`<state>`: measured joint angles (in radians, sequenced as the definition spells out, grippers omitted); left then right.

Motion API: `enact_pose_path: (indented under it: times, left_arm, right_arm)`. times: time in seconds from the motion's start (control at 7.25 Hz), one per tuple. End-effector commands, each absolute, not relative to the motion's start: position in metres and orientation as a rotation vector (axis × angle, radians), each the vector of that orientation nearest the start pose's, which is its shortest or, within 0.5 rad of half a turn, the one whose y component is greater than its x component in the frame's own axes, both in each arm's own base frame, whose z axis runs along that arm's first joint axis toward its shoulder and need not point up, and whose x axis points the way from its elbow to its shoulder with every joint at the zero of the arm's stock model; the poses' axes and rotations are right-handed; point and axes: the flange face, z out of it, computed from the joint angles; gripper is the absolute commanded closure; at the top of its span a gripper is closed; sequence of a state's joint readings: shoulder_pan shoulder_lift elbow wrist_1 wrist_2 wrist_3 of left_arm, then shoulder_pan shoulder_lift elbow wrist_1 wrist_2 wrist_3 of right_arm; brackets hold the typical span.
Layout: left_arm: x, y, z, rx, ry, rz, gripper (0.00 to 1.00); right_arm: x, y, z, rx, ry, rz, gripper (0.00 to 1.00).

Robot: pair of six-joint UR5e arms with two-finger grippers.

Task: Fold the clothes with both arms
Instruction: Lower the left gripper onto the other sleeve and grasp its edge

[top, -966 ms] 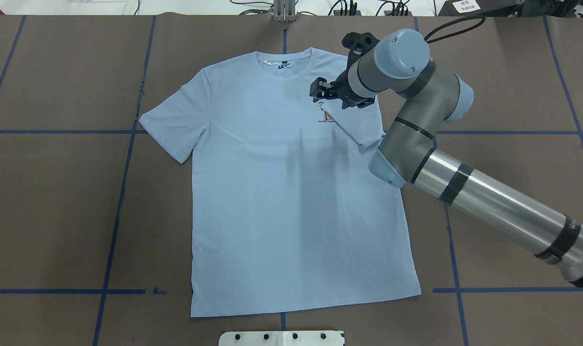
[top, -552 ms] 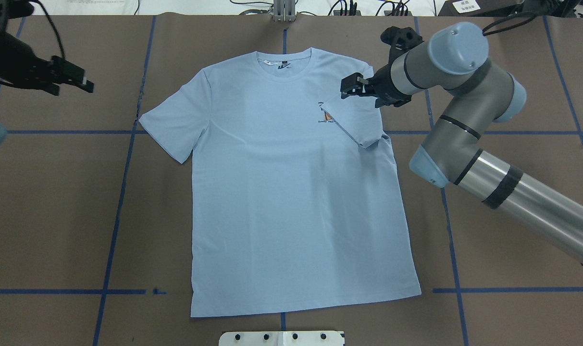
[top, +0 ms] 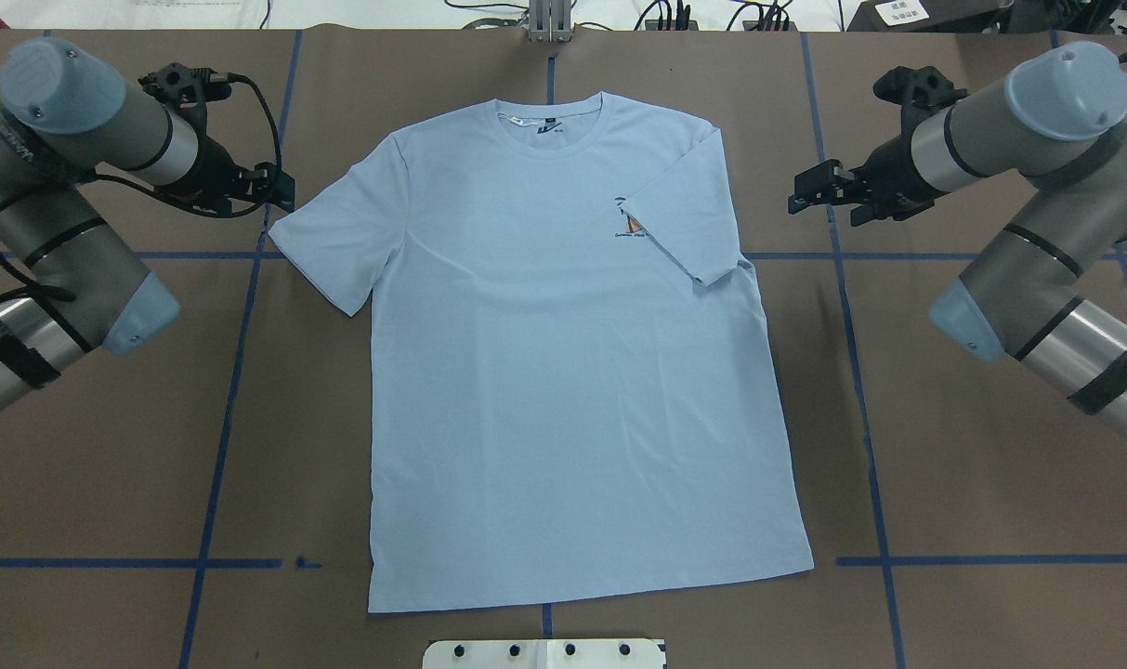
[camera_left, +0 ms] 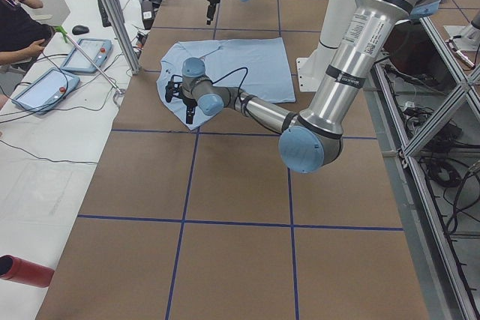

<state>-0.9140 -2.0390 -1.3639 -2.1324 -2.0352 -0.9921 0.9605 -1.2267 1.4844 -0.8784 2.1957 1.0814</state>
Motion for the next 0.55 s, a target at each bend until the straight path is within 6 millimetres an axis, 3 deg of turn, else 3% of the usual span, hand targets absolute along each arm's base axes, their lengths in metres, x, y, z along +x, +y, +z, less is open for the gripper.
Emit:
enact_pose_path:
  times: [0.0,0.41]
  left_arm:
    - [0.375,-0.624,0.447,0.244,0.873,-0.129,0.19]
    - [0.391,-0.616,0.449,0.232,0.873,-0.102,0.28]
  right_arm:
    - [-0.295,-0.569,0.45,0.17,-1.061,0.108,0.0]
    - [-0.296,-0.571,0.453,0.178,-1.053,0.087,0.0]
